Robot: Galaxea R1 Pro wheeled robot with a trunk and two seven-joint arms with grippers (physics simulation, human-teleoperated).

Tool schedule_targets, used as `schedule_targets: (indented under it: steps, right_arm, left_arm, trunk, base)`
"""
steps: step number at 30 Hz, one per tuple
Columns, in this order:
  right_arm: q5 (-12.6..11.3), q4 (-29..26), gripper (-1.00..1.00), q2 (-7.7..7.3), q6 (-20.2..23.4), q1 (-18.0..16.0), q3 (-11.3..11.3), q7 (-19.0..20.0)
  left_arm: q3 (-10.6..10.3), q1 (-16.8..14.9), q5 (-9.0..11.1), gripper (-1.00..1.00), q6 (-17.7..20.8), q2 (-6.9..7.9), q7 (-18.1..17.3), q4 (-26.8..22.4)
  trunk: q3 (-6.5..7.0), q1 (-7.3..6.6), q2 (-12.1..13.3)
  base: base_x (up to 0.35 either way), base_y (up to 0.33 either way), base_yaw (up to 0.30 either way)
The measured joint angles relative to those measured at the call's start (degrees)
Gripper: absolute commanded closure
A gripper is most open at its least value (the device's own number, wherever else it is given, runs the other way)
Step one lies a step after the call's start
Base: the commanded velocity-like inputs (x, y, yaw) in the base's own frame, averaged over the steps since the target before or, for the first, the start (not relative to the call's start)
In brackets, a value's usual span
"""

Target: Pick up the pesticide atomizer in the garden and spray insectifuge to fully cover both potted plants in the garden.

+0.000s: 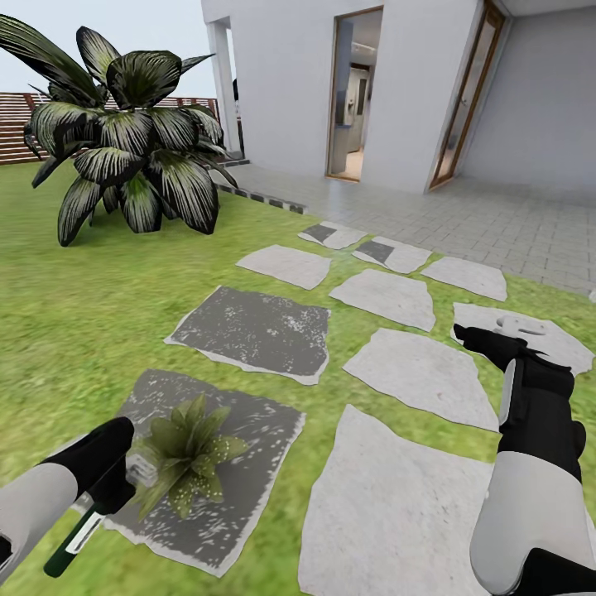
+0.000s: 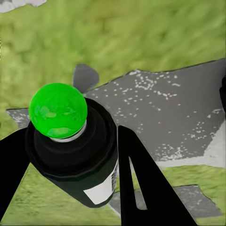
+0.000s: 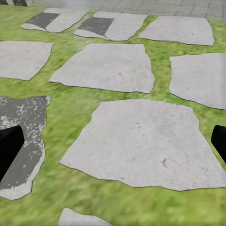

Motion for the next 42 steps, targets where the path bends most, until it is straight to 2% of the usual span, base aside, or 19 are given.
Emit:
schedule_targets:
  steps: [7,10,13,26,37,42]
  right_arm:
    - [0.0,0.01,-1.0,0.0,0.0,0.0,0.0,0.0]
    - [0.0,0.03,-1.0,0.0,0.0,0.0,0.0,0.0]
    - [0.0,0.04,-1.0,0.0,-0.01,0.0,-0.01,0.01]
    - [-0.01,0.04,-1.0,-0.01,-0.02,0.02,-0.02,0.01]
    - [0.0,0.03,-1.0,0.0,-0.03,0.01,-0.01,0.01]
    - [0.0,0.02,-1.0,-0.01,-0.01,0.01,-0.01,0.01]
  left_arm:
    - [-0.26,-0.09,0.02,1.0,0.0,-0.04,0.09,-0.31]
    - [-0.24,-2.32,-0.04,1.0,-0.03,-0.09,0.1,-0.51]
    - [-0.29,-3.11,0.0,1.0,0.04,-0.09,0.1,-0.52]
    - [-0.38,-3.09,-0.01,1.0,0.08,-0.11,0.17,-0.51]
    - [-0.36,-2.97,0.01,1.0,0.08,-0.09,0.09,-0.44]
    - [-0.4,-3.01,-0.02,1.0,0.02,-0.11,0.17,-0.42]
  trunk:
    - [0.0,0.0,0.0]
    - [0.0,0.0,0.0]
    - [0.0,0.0,0.0]
    - [0.0,0.02,0.0]
    - [0.0,0.0,0.0]
    - [0.0,0.0,0.0]
  base:
    - [0.0,0.0,0.0]
    - [0.0,0.008,0.0]
    - [-0.005,0.129,-0.055]
    - [-0.131,0.276,-0.251]
    - [-0.083,0.284,-0.021]
    - [-0.001,0.228,-0.213]
